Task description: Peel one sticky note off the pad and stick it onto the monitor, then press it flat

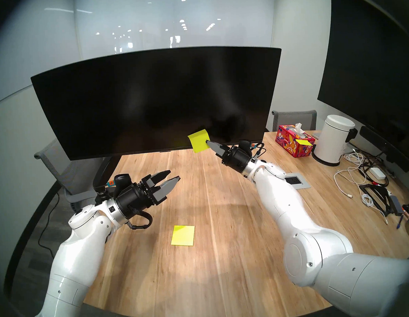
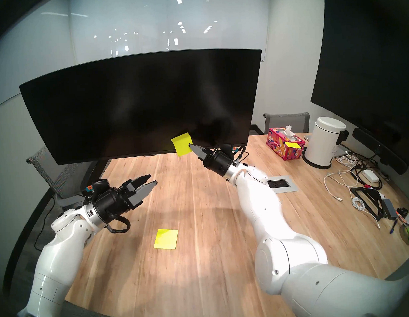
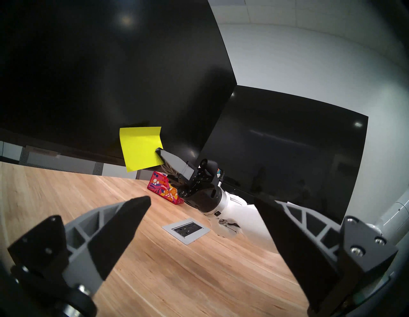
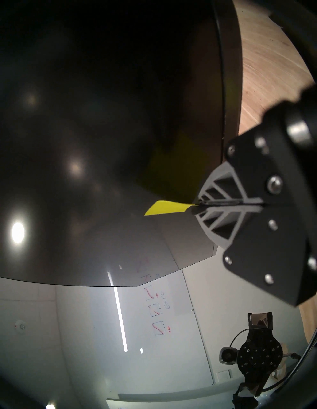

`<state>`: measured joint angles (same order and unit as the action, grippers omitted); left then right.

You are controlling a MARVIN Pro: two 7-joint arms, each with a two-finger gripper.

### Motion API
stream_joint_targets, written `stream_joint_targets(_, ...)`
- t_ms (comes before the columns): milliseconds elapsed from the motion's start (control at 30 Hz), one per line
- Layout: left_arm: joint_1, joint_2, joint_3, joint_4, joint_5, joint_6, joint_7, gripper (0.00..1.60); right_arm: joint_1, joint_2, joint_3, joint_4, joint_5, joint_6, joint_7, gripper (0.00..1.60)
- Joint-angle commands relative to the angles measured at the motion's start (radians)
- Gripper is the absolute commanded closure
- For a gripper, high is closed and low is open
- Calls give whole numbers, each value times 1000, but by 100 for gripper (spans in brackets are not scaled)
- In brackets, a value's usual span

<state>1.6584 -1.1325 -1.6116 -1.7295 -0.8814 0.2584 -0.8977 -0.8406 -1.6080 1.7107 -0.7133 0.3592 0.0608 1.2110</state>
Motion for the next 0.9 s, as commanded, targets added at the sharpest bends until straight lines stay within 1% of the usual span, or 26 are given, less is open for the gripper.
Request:
stream_joint_targets(0,15,-23,0,-30,-13,-12,2,0,15,-26,13,-22,18,39,-22,160)
stream_joint_targets(100,15,-25,1,-31,-15,-11,4,0,11,-31,17,-28,18,54,-33,160)
stream_joint_targets(167,15,-28,3,-34,-17,-10,8,0,9,-33,16,-18,12,79,-46,160)
stream_joint_targets(367,15,-33,7,-38,-20,-5,13,0,1,-48,21,-17,10,107,-74,160)
stream_joint_targets(533,14,-34,10,-38,-20,-4,13,0,-2,-54,29,-20,14,115,-82,160)
stream_joint_targets(633,14,-39,12,-38,-18,-8,15,0,0,-57,41,-10,22,127,-88,160)
stream_joint_targets(867,15,-50,16,-49,-17,-12,22,0,6,-68,65,19,32,125,-102,160)
